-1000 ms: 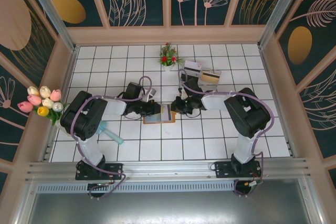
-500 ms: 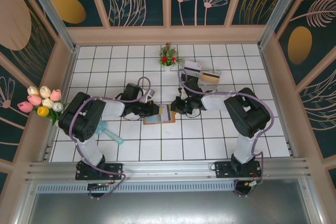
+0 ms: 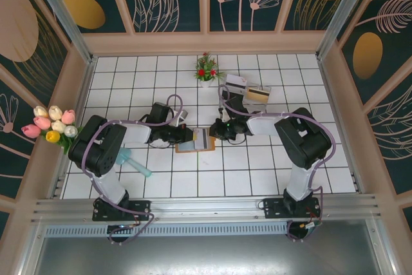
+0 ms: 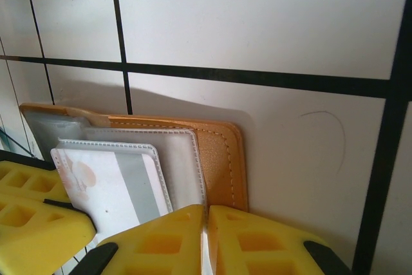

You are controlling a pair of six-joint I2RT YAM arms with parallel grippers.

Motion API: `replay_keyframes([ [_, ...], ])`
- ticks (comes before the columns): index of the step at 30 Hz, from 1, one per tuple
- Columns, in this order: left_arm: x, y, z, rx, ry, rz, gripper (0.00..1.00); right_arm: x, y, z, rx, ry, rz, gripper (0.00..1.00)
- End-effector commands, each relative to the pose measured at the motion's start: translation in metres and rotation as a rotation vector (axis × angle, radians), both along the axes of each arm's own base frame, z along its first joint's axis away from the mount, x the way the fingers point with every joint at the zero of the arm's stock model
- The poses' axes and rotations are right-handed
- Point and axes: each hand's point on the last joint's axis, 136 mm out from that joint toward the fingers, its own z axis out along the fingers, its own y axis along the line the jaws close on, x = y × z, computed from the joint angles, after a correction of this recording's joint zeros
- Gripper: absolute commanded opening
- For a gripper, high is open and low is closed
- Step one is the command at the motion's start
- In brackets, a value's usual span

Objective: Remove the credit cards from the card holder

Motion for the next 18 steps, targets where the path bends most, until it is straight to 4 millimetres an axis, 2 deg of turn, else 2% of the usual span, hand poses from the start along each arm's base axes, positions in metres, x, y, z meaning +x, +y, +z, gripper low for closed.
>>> replay_keyframes([
  [1,-0.007,0.010,-0.004,0.040,0.011,0.007,0.06,-0.059,-0.072,-0.091,-0.368,0.212,-0.031,0.15],
  [6,-0.008,0.009,-0.005,0.028,0.024,0.016,0.07,-0.057,-0.064,-0.085,-0.328,0.203,-0.016,0.15],
  [9,-0.008,0.007,-0.007,0.015,0.041,0.017,0.08,-0.046,-0.050,-0.066,-0.261,0.155,-0.004,0.17],
  [11,-0.006,0.006,-0.009,0.010,0.049,0.026,0.09,-0.037,-0.043,-0.053,-0.238,0.122,0.000,0.21],
  [14,-0.006,0.004,-0.011,-0.011,0.061,0.027,0.13,-0.030,-0.038,-0.043,-0.222,0.092,0.008,0.33],
  [18,-0.006,0.002,-0.010,-0.029,0.062,0.025,0.18,-0.035,-0.038,-0.051,-0.264,0.092,0.038,0.39],
])
